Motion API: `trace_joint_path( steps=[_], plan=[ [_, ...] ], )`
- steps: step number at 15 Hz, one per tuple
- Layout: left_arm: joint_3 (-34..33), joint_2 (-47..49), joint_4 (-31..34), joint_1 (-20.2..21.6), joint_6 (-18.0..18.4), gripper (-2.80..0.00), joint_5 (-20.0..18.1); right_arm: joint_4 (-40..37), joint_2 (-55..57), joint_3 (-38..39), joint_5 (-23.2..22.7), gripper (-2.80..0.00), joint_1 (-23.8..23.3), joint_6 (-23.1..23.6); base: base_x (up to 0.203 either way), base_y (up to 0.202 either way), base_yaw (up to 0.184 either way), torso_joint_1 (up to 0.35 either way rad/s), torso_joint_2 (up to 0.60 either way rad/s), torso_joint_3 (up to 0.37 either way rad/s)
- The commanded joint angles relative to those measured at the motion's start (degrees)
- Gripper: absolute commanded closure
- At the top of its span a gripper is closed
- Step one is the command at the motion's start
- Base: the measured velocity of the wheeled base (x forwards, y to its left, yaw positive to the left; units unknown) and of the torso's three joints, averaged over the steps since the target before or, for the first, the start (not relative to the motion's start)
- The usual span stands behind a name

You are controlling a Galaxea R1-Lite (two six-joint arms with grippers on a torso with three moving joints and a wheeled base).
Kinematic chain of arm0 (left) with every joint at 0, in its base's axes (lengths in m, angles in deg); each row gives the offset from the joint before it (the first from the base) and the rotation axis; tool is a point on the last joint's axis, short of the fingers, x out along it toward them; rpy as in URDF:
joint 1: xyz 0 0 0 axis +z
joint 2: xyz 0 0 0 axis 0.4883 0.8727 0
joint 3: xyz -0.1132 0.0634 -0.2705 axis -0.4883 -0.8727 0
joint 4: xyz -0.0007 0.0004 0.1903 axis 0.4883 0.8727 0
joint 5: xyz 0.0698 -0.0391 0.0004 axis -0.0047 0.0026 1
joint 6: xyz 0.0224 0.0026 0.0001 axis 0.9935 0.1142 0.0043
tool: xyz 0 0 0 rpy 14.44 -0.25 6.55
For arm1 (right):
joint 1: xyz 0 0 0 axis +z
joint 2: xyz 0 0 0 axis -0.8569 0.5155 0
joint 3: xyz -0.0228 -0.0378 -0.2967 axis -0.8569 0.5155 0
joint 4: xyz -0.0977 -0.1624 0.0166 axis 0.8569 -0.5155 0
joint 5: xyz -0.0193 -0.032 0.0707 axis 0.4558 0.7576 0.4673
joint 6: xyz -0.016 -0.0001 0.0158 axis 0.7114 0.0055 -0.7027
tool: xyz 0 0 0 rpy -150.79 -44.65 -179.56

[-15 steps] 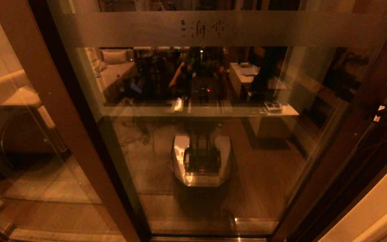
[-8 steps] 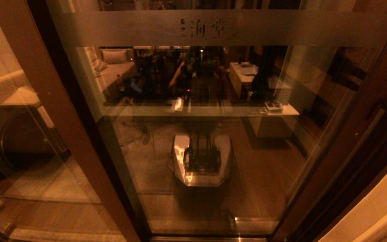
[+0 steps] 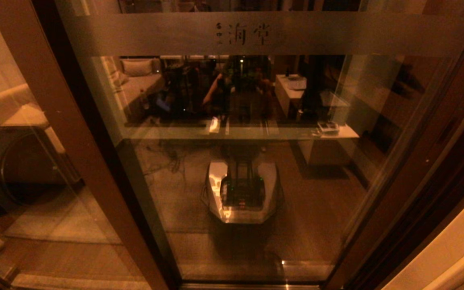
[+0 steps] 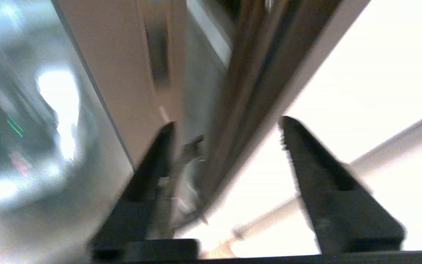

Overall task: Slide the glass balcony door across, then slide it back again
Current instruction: Close the slid door

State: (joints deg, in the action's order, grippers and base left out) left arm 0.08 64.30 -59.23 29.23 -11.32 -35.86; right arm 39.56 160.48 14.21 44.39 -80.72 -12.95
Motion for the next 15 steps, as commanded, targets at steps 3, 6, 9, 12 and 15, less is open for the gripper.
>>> trace_joint_path(
  steps=[3,6,9,12,15],
  plan=[
    [-0.01,-0.01,0.06,0.0,0.04,0.0,-0.09,-6.5,-3.09,-0.99,0.44,0.0,0.33,0.74,0.0,0.0,0.0,0.0,0.0,0.0],
    [-0.01,-0.01,0.06,0.0,0.04,0.0,-0.01,-6.0,-2.1,-0.93,0.62,0.0,2.95,-1.76,0.0,0.0,0.0,0.0,0.0,0.0],
    [-0.01,-0.01,0.06,0.0,0.04,0.0,-0.09,-3.38,2.26,-1.33,2.43,0.0,5.24,-4.16,0.0,0.0,0.0,0.0,0.0,0.0],
    [-0.01,-0.01,0.06,0.0,0.04,0.0,-0.02,5.51,9.48,-1.4,7.25,0.0,6.38,-5.91,0.0,0.0,0.0,0.0,0.0,0.0],
    [-0.01,-0.01,0.06,0.0,0.04,0.0,-0.1,11.37,13.76,-2.76,8.33,0.0,6.54,-7.17,0.0,0.0,0.0,0.0,0.0,0.0]
  ],
)
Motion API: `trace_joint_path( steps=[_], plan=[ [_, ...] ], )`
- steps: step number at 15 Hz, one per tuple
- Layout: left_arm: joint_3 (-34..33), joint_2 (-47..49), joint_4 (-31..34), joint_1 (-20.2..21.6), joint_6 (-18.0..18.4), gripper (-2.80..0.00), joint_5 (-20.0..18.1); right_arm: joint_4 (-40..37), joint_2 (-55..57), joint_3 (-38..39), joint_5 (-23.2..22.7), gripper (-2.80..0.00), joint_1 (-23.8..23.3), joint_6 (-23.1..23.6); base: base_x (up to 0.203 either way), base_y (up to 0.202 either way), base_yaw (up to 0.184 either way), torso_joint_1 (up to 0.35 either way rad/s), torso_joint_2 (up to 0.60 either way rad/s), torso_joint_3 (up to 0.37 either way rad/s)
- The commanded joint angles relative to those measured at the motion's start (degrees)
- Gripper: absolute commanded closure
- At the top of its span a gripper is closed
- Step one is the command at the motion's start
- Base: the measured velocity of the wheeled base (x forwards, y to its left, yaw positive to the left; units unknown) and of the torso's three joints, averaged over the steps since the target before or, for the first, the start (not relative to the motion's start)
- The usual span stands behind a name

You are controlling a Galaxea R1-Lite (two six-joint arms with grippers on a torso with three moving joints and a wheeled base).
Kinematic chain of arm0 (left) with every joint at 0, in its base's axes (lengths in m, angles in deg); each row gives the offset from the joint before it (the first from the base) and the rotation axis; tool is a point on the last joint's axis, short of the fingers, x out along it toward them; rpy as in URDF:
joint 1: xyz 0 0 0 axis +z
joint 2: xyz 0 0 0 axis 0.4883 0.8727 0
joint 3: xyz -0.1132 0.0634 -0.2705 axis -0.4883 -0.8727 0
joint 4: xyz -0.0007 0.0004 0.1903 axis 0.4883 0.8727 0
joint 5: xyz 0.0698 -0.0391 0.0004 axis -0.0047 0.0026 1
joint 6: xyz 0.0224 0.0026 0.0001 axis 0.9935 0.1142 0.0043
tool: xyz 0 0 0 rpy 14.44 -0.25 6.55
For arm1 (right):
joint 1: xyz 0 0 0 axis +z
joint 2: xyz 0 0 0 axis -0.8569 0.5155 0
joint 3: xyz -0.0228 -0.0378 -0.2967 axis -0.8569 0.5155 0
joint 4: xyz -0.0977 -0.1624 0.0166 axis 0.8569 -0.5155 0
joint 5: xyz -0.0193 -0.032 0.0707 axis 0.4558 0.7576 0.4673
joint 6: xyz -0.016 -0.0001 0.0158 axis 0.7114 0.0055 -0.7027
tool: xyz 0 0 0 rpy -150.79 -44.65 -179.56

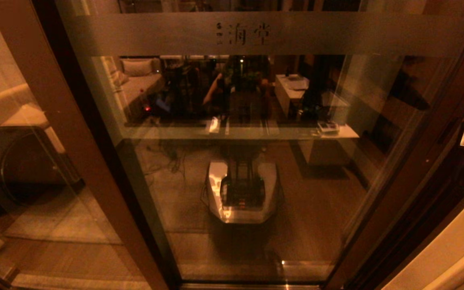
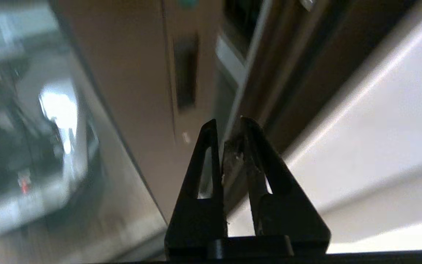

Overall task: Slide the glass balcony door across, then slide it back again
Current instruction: Close the slid door

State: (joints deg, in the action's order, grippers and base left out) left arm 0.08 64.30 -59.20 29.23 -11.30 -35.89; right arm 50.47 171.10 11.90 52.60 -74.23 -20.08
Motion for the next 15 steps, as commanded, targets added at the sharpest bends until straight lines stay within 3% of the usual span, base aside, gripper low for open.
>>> trace_joint_path(
  steps=[1,15],
  plan=[
    [-0.01,-0.01,0.03,0.0,0.02,0.0,0.02,0.6,3.25,-0.8,0.34,0.0,0.06,-0.09,0.0,0.0,0.0,0.0,0.0,0.0],
    [-0.01,-0.01,0.03,0.0,0.02,0.0,-0.02,3.31,7.33,-3.13,0.4,0.0,0.15,-2.52,0.0,0.0,0.0,0.0,0.0,0.0]
  ],
)
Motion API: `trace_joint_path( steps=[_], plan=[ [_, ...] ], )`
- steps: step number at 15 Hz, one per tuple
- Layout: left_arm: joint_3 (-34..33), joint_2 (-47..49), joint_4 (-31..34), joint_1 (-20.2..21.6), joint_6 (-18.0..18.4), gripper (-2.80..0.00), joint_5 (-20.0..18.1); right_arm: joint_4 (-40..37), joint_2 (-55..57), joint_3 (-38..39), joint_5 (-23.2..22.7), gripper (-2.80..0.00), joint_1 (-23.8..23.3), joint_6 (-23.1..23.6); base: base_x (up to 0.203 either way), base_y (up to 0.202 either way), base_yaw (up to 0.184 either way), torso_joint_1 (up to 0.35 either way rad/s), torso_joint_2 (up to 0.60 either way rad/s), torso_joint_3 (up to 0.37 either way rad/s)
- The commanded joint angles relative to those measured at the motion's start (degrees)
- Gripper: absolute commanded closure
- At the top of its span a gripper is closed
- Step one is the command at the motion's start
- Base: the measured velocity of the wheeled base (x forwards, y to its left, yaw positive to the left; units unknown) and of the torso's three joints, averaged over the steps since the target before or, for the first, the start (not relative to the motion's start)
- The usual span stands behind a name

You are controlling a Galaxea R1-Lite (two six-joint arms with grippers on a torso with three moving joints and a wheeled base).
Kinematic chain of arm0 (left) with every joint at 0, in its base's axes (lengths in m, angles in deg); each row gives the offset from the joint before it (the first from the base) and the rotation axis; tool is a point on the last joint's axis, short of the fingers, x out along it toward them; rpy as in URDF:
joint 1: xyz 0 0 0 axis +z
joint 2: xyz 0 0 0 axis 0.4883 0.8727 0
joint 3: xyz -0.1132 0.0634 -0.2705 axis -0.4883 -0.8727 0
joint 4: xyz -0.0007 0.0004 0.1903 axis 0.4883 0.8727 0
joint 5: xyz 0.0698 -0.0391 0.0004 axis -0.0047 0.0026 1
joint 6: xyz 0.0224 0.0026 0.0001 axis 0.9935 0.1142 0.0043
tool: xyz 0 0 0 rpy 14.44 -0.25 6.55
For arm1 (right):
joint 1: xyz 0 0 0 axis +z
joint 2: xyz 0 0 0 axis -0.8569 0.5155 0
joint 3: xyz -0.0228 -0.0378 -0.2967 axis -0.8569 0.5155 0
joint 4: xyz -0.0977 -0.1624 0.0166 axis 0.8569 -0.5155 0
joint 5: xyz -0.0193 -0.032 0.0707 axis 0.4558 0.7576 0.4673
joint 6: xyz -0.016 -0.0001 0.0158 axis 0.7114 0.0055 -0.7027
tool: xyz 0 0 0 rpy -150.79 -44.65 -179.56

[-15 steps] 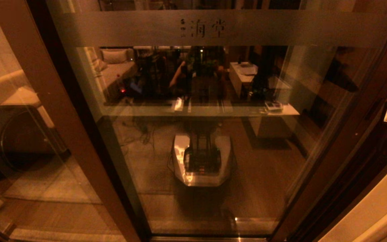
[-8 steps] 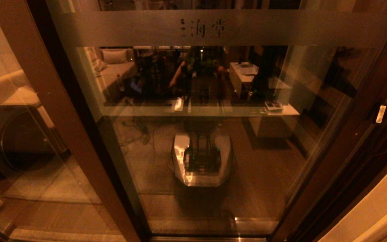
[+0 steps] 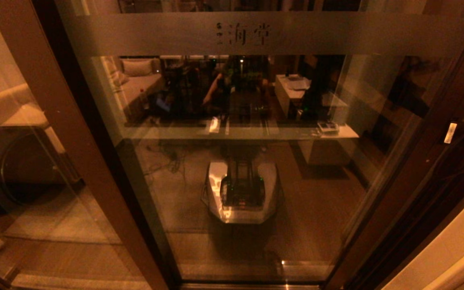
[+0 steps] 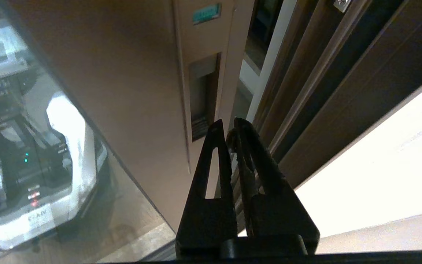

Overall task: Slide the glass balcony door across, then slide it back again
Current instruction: Close the slid door

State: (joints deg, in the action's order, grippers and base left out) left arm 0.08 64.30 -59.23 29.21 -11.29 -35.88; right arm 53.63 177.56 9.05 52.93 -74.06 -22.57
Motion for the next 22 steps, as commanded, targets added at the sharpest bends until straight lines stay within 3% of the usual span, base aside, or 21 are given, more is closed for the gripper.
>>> trace_joint_path(
  steps=[1,22],
  plan=[
    [-0.01,-0.01,0.06,0.02,0.01,0.0,0.01,0.17,1.4,-0.89,0.08,0.0,-0.03,-0.29,0.0,0.0,0.0,0.0,0.0,0.0],
    [-0.01,-0.01,0.06,0.02,0.01,0.0,0.01,3.86,7.86,-5.16,0.69,0.0,-1.61,-1.12,0.0,0.0,0.0,0.0,0.0,0.0]
  ],
)
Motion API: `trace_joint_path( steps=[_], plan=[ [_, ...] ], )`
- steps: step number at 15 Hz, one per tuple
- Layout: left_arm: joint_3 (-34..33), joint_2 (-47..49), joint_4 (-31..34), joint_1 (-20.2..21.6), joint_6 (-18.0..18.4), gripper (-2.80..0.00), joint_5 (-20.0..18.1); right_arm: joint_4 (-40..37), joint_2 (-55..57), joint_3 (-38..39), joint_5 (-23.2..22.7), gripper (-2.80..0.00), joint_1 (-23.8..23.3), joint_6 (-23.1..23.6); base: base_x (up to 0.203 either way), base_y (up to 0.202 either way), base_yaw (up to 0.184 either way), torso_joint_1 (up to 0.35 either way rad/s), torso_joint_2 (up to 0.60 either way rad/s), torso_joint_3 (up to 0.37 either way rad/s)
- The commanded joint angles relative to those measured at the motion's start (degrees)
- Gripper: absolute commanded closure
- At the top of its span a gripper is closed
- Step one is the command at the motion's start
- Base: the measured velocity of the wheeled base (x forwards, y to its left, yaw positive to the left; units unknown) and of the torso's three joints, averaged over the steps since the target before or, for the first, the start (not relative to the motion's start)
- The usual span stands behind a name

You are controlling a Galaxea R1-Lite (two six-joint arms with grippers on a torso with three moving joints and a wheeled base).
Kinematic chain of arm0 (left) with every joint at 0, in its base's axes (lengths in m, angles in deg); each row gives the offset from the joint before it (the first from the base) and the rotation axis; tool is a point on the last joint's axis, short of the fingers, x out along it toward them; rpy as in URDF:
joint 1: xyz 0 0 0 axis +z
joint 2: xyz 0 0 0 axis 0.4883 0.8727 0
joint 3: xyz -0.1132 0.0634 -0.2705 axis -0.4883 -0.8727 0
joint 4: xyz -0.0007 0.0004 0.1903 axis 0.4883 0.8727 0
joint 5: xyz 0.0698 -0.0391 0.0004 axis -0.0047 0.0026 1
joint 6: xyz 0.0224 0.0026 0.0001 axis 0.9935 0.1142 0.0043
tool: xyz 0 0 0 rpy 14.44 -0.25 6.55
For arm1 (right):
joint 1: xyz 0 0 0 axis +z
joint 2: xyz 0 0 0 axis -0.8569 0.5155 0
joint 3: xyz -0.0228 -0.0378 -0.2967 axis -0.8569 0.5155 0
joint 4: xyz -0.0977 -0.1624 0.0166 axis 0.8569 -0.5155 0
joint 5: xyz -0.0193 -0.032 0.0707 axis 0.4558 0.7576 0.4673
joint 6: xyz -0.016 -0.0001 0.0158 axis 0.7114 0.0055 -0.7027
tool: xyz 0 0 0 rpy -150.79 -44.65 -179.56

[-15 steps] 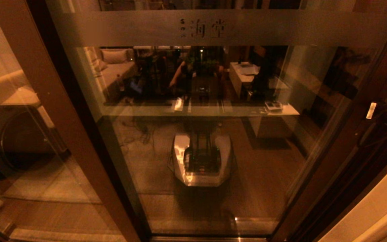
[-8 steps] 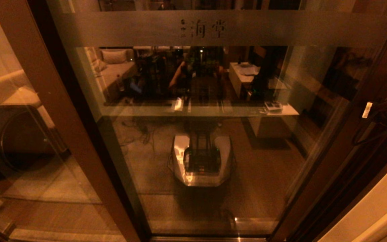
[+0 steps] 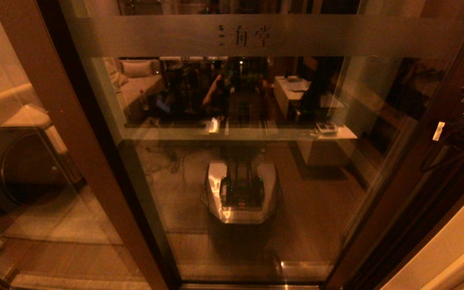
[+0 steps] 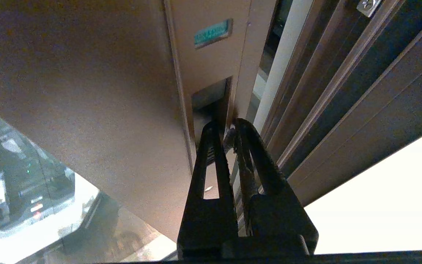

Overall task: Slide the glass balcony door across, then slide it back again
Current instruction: Close the slid door

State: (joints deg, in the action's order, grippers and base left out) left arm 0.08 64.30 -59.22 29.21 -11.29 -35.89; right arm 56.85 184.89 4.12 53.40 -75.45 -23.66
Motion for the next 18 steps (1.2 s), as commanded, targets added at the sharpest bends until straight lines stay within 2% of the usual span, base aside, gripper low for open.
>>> trace_joint_path(
  steps=[1,9,18],
  plan=[
    [-0.01,-0.01,0.05,0.02,0.01,0.0,0.02,0.64,0.63,-0.39,0.22,0.0,-0.32,-0.03,0.0,0.0,0.0,0.0,0.0,0.0],
    [-0.01,-0.01,0.05,0.02,0.01,0.0,-0.02,0.38,-2.66,2.1,-1.76,0.0,-0.45,-0.03,0.0,0.0,0.0,0.0,0.0,0.0],
    [-0.01,-0.01,0.05,0.02,0.01,0.0,0.02,0.47,-4.21,3.2,-1.89,0.0,-3.12,0.33,0.0,0.0,0.0,0.0,0.0,0.0]
  ],
)
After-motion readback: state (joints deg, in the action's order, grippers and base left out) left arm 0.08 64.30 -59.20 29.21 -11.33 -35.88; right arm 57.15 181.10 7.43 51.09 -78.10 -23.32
